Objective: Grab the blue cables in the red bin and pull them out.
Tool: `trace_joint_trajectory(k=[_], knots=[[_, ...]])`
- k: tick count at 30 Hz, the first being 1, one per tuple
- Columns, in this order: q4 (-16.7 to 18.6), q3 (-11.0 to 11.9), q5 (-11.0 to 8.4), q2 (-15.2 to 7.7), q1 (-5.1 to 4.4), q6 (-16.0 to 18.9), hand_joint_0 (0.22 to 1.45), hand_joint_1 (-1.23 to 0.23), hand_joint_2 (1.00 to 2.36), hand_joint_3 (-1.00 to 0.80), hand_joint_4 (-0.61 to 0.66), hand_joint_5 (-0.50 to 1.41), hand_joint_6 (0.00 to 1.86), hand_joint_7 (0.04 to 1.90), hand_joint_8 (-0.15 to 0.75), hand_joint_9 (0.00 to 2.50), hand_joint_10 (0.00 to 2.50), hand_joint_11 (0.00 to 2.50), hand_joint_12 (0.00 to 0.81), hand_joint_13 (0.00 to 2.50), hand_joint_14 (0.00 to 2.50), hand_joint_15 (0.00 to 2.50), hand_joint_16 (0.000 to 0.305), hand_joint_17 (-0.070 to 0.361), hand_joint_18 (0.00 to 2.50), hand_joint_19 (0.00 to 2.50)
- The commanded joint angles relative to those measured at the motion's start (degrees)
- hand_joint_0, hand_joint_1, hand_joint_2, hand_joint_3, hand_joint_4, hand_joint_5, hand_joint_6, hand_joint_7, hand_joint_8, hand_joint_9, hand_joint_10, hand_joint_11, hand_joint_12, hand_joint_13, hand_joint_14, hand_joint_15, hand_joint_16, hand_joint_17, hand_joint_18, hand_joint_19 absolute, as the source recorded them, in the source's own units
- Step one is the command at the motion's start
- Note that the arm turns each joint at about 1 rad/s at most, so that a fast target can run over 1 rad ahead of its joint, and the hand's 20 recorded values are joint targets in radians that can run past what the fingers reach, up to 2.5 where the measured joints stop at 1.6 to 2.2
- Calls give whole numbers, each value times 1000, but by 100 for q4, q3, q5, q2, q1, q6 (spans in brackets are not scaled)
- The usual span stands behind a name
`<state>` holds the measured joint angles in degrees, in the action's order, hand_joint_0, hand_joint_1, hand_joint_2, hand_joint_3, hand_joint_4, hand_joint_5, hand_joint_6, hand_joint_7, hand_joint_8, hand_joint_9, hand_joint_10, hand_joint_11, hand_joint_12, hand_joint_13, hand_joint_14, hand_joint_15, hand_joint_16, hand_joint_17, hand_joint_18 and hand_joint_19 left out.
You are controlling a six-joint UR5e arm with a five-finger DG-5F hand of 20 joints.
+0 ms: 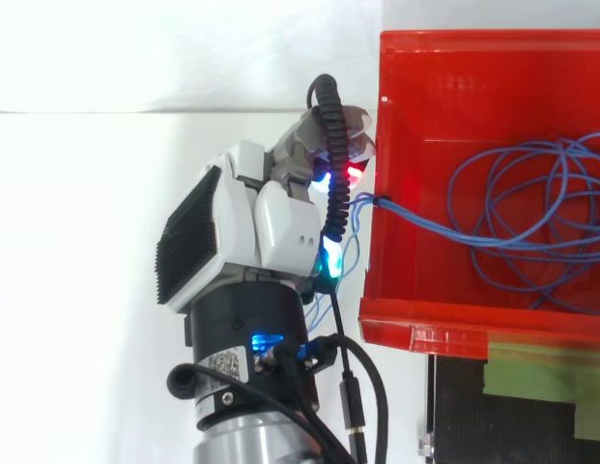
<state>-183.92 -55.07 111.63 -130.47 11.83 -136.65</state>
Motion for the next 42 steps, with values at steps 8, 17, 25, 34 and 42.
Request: trace_joint_trajectory(k=[8,17,25,34,42], knots=[[-30,67,16,5,3,20,784,-899,1000,-1000,171,713,6,669,277,736,20,995,397,762,26,856,50,114,551,708],[-39,67,16,-4,-14,-6,786,-898,1000,-1000,176,713,7,669,277,734,20,993,393,760,26,866,50,113,550,708],[58,-83,8,-4,-41,3,787,-896,1000,-1000,169,713,6,669,276,735,21,984,395,761,25,859,50,114,552,709],[58,-83,16,5,-49,-6,788,-896,1000,-1000,167,713,7,669,276,735,21,997,396,762,26,862,50,113,551,707],[58,-30,16,5,-41,-32,789,-898,1000,-1000,161,731,4,715,276,738,23,994,398,762,26,862,50,113,554,707]])
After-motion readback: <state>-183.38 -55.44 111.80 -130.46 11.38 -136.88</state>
